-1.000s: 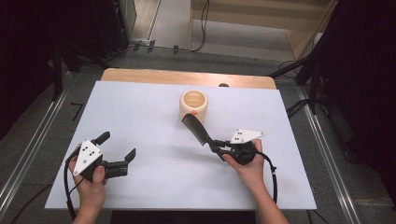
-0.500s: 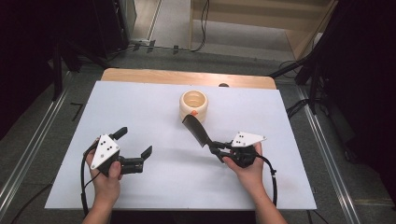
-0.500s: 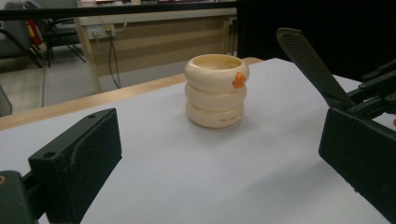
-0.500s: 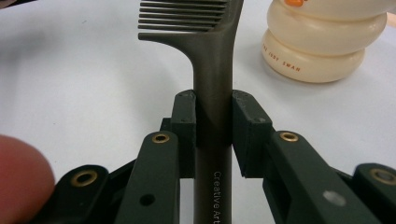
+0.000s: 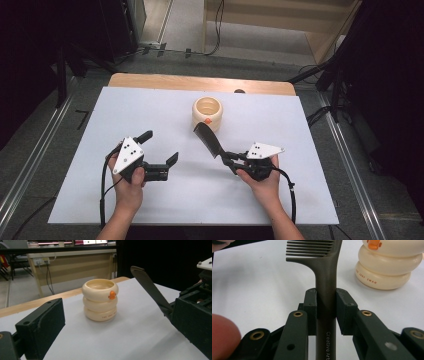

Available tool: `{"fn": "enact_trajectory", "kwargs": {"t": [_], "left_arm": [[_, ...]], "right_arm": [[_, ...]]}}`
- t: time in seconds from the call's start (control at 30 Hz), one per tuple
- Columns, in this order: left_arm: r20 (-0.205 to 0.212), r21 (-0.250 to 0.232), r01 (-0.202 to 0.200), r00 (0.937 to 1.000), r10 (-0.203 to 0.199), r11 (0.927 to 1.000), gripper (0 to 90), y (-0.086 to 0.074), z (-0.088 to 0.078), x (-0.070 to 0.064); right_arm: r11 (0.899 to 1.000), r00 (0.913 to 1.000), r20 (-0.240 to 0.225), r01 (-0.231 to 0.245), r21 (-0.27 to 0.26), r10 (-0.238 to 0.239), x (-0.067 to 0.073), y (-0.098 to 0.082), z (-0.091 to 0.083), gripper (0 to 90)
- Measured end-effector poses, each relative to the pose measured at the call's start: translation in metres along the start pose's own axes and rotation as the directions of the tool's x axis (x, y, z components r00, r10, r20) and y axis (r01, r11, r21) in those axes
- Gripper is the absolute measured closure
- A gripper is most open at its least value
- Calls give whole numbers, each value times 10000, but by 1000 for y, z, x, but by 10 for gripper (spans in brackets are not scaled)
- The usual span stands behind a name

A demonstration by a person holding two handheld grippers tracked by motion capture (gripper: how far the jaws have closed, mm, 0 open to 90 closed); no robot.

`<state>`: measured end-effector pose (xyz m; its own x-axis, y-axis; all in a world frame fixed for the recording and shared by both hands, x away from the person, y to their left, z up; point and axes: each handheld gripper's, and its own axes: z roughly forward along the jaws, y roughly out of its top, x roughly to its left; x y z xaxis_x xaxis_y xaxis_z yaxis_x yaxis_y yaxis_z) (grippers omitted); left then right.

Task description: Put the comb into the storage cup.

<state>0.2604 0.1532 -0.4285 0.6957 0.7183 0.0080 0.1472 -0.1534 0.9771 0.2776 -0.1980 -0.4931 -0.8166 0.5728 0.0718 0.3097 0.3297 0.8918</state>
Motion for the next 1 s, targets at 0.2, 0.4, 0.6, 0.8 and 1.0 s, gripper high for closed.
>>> {"fn": "enact_trajectory", "kwargs": {"t": [0.2, 0.4, 0.6, 0.8, 1.0], "left_arm": [[291, -46, 131, 9995, -130, 9999, 0, 3, 11, -7], [628, -178, 376, 9974, -364, 9991, 0, 6, 20, -14], [693, -215, 530, 9963, -514, 9984, 0, 8, 27, -20], [874, -137, 734, 9936, -720, 9972, 0, 10, 34, -24], [764, -164, 971, 9925, -956, 9951, 37, 11, 40, -30]], "right_arm": [[9999, 10000, 33, 47, -141, -46, 3, 1, 0, 710], [9996, 10000, 12, 55, -278, -55, 5, 2, 1, 709], [9995, 10000, 14, 46, -327, -45, 7, 3, 3, 710], [9991, 9999, -62, 136, -393, -138, 11, 5, 5, 709], [9986, 9997, -108, 235, -482, -240, 16, 7, 7, 709]]}}
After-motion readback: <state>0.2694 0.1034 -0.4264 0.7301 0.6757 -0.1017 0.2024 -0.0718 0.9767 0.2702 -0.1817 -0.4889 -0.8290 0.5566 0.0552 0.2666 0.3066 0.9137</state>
